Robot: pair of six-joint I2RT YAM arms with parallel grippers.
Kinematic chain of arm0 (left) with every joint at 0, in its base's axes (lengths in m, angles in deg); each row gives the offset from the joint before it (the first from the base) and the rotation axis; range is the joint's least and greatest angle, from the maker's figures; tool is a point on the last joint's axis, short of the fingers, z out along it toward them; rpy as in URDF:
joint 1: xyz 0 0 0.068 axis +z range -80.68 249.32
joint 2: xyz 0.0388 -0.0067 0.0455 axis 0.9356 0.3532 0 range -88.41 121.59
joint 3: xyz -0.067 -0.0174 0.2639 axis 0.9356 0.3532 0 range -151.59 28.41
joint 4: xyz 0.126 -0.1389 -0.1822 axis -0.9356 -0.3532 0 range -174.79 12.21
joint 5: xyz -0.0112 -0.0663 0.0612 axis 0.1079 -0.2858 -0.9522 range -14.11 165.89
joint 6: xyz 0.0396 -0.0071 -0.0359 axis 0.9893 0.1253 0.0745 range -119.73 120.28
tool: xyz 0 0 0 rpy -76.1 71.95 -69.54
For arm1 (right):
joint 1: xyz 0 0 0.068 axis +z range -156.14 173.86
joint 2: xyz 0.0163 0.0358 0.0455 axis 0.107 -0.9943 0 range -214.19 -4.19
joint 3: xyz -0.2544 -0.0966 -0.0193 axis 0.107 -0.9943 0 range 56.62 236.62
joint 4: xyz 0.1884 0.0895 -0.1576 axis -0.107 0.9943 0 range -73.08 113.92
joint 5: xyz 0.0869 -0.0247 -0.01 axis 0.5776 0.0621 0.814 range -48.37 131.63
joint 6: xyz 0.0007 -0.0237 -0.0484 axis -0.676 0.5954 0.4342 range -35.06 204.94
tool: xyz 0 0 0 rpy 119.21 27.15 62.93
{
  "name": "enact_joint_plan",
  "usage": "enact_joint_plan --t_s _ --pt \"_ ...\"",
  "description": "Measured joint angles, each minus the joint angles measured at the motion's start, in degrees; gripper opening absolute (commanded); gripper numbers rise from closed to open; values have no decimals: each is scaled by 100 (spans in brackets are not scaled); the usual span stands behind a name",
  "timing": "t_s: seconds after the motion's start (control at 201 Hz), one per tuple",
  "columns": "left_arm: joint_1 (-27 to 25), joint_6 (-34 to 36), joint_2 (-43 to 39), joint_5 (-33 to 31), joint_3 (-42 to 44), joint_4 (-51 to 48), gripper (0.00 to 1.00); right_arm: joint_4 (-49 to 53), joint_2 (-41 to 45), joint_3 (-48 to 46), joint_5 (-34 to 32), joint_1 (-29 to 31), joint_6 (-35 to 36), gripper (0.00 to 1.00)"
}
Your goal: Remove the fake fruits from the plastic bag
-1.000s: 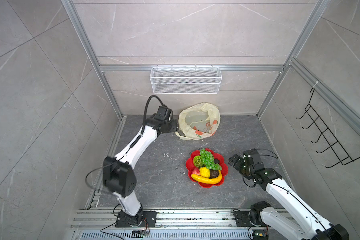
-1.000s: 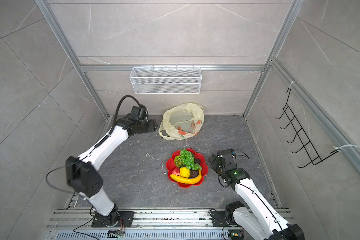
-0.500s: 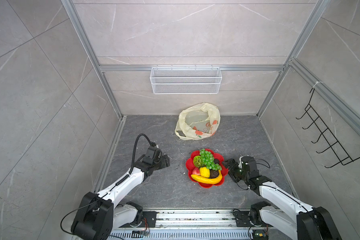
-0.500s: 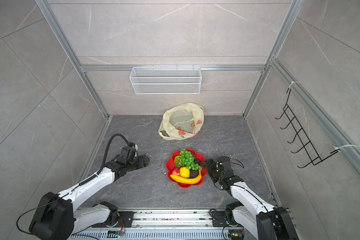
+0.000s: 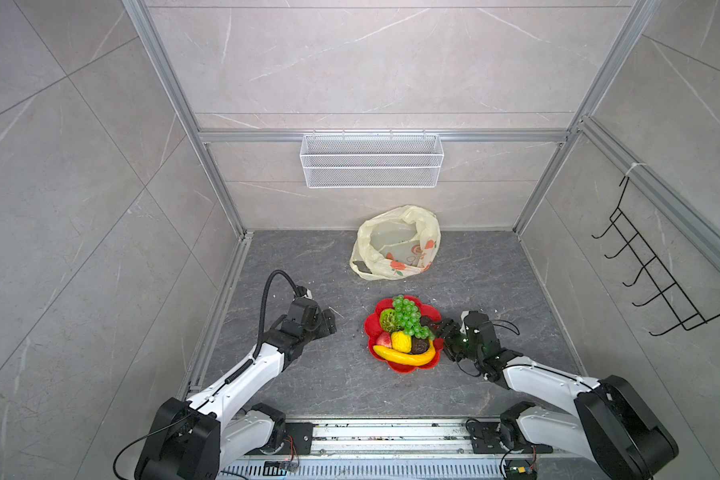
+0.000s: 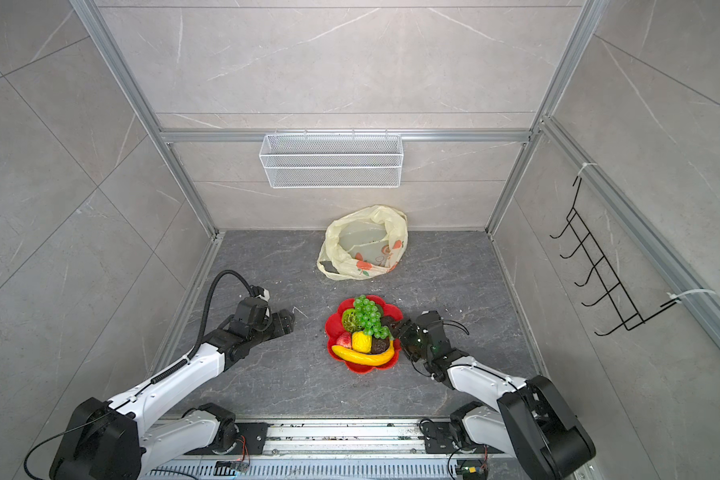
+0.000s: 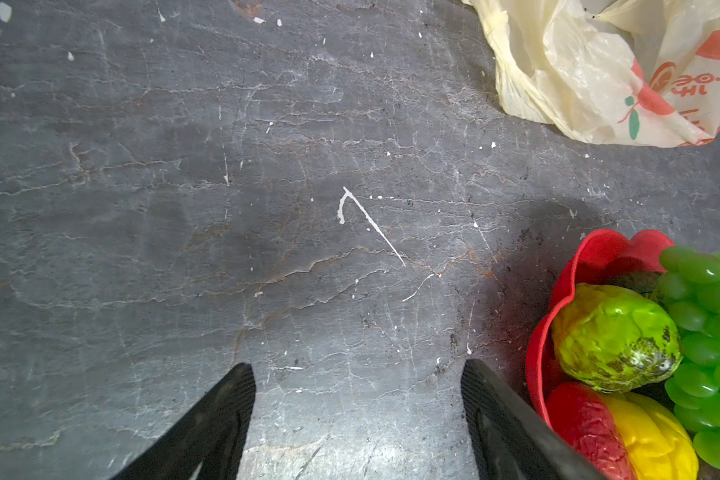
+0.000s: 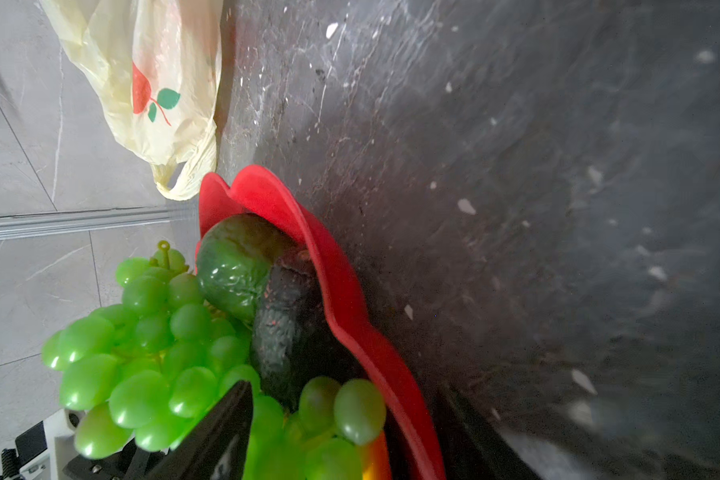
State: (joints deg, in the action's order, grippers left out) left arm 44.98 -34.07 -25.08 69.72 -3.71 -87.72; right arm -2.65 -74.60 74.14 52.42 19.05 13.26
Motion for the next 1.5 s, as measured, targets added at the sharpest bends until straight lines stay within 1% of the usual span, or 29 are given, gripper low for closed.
enact_joint_plan --t_s 0.354,0.583,0.807,1.061,1.265,1.399,1.499 --pt "79 2 -468 -330 190 -166 82 -511 -960 570 -264 468 -105 68" --pt "103 44 -789 -452 229 -260 83 -907 -1641 979 -289 649 -229 68" --pt "120 166 -1093 -570 374 -310 86 -1073 -2065 1340 -291 798 -256 69" --pt "122 247 -1224 -568 505 -299 86 -1180 -2306 1495 -304 909 -345 71" --pt "122 269 -1224 -570 505 -282 86 -1182 -2308 1506 -378 920 -358 75" --pt "122 275 -1224 -575 505 -260 87 -1032 -2149 1506 -487 909 -334 79" --pt "122 289 -1222 -575 505 -229 87 -807 -1843 1504 -560 835 -236 81"
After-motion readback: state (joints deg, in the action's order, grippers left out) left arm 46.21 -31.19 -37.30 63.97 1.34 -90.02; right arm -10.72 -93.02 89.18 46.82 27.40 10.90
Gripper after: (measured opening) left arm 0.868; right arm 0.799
